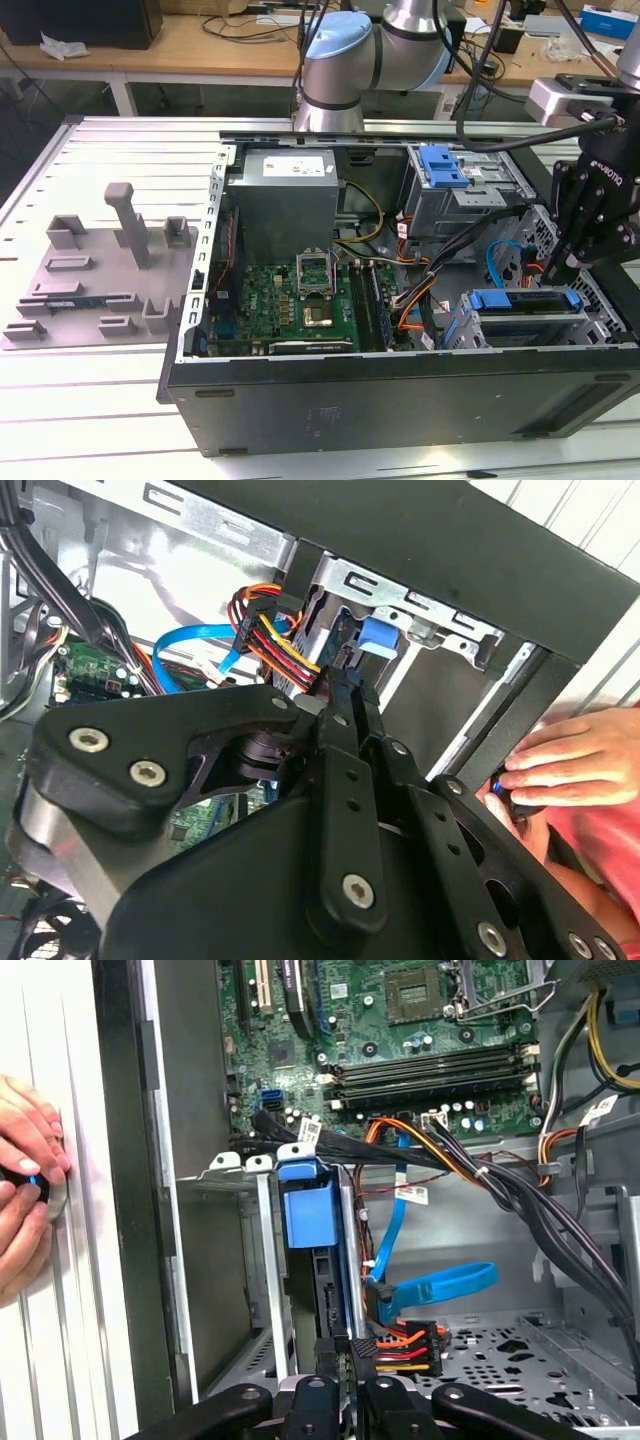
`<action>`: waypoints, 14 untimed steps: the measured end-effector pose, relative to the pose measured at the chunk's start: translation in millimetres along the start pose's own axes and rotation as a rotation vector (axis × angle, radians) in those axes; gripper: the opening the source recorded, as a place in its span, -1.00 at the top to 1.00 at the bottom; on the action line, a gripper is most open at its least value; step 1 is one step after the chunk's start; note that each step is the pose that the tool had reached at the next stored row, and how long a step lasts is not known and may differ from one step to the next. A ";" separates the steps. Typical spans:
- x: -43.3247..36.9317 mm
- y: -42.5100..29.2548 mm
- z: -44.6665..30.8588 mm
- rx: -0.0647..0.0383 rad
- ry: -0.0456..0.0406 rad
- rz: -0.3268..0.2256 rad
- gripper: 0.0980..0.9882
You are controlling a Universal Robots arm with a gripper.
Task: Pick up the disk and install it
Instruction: 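Insert the first disk wire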
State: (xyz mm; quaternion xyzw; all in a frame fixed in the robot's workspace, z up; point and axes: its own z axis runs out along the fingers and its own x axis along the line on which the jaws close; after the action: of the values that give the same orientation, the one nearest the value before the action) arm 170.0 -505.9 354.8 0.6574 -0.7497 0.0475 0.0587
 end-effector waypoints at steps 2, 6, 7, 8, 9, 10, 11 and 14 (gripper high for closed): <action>0.4 -0.4 0.2 -0.001 0.0001 0.009 0.85; -0.2 -0.3 0.0 -0.001 0.0003 0.009 0.85; -1.1 -0.1 -0.1 -0.001 0.0003 0.004 0.85; -1.7 -0.1 -0.2 0.000 0.0002 -0.002 0.85; -1.9 -0.1 -0.2 0.002 0.0003 -0.012 0.85; -1.8 0.0 -0.1 0.004 0.0003 -0.025 0.85; -1.9 0.0 -0.2 0.007 0.0005 -0.043 0.85; -0.6 -0.1 0.0 0.007 0.0005 -0.049 0.85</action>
State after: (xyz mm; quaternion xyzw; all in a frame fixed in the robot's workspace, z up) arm 170.2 -505.4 354.7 0.6756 -0.7333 0.0491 0.0576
